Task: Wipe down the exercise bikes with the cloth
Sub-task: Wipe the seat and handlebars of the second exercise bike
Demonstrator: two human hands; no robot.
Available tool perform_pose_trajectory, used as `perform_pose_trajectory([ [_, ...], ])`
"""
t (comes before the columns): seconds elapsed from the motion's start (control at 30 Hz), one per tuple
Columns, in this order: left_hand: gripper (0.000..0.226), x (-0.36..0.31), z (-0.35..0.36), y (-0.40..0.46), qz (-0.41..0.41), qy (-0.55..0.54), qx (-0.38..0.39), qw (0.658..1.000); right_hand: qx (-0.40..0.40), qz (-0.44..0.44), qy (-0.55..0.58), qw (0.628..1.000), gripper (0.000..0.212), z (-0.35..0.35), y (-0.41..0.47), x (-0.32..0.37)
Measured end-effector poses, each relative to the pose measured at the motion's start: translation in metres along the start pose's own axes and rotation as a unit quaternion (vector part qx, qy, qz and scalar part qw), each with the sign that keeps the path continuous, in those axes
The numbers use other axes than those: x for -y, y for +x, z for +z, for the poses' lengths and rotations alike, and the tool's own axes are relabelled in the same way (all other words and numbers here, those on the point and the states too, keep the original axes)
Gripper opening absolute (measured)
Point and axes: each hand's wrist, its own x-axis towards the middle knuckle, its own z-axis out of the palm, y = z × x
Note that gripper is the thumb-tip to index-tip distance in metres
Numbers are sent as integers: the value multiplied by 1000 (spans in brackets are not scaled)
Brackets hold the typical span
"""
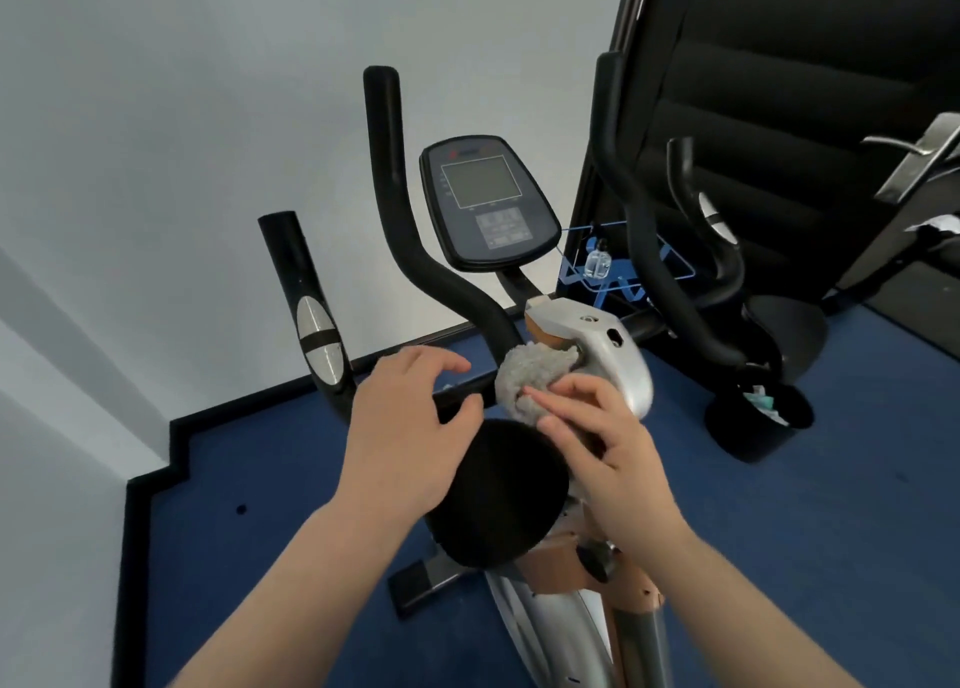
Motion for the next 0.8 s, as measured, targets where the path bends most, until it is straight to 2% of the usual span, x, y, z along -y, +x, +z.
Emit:
perform_pose_trajectory([
  [0.17,27,3,0,-1,12,13,29,999,-43,-18,-25,999,37,7,-11,-9],
  [0.27,27,3,-1,1,52,38,48,997,-59,-78,-122,988,29,4,8,-4],
  [0.33,30,4,-1,3,66,52,68,994,-66,-90,-140,984,22,7,31,3],
  [0.43,37,3,1,8,70,69,74,992,-44,-47,-93,994,19,11,56,14],
  [0.57,51,2,0,5,70,75,77,992,-19,16,-84,996,25,-2,26,10],
  [0.67,62,3,-1,4,60,67,74,993,-58,8,-94,994,25,0,12,8],
  [0.8,84,4,2,6,45,85,57,994,-45,-7,-84,995,12,16,63,17],
])
